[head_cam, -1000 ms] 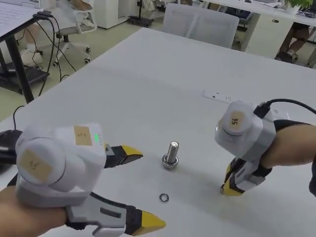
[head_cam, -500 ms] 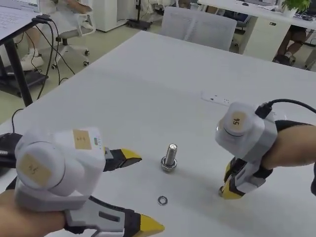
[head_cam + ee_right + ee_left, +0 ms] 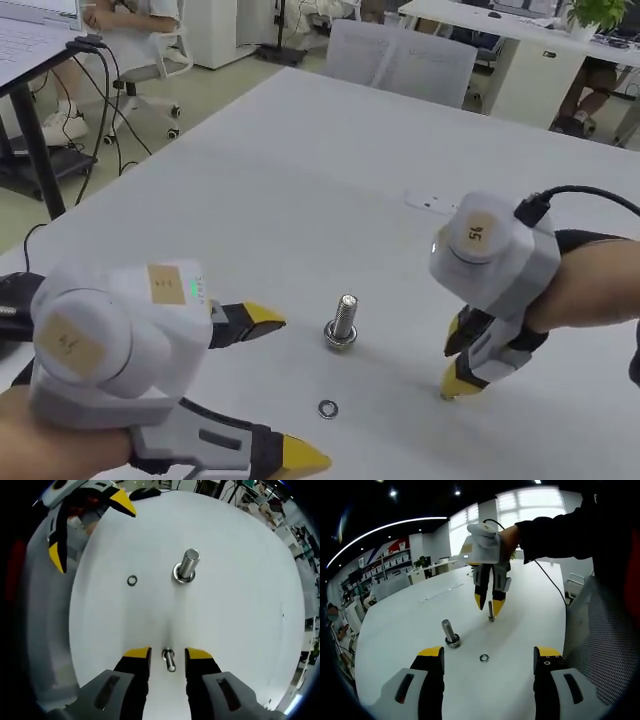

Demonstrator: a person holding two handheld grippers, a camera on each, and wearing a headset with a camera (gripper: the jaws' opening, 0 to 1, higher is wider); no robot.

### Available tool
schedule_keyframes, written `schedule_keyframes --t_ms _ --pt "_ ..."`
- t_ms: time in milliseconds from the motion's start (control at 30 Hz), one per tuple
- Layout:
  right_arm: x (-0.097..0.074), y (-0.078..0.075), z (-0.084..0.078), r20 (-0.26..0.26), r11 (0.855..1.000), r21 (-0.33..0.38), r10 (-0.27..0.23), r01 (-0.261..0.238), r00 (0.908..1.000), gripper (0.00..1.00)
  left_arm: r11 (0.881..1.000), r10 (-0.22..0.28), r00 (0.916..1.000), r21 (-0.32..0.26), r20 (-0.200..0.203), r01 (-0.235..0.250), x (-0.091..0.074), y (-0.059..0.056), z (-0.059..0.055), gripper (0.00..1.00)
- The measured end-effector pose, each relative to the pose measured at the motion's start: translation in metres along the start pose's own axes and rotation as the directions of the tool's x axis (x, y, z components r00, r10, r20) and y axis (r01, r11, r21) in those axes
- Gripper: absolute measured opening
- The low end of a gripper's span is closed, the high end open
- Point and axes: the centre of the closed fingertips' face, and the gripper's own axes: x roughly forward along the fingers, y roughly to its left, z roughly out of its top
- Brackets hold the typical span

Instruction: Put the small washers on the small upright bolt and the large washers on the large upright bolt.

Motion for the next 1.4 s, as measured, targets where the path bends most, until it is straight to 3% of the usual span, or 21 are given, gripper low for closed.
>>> schedule_keyframes --t_ms 500,1000,1400 --pt "-0.007 0.018 0.044 0.039 0.996 -0.085 0.011 -0.008 0.9992 0.29 1.000 0.007 0.9999 0.002 0.009 -0.007 -0.003 0.001 0.001 0.72" --pt "0.014 0.052 0.089 0.044 0.979 -0.191 0.074 -0.065 0.9962 0.28 1.000 0.019 0.9997 0.002 0.014 -0.019 -0.007 0.002 0.001 0.72" --pt "0.032 0.060 0.097 0.040 0.975 -0.197 0.109 -0.099 0.9933 0.26 0.999 0.033 0.9994 -0.003 0.011 -0.033 -0.012 0.003 -0.003 0.72"
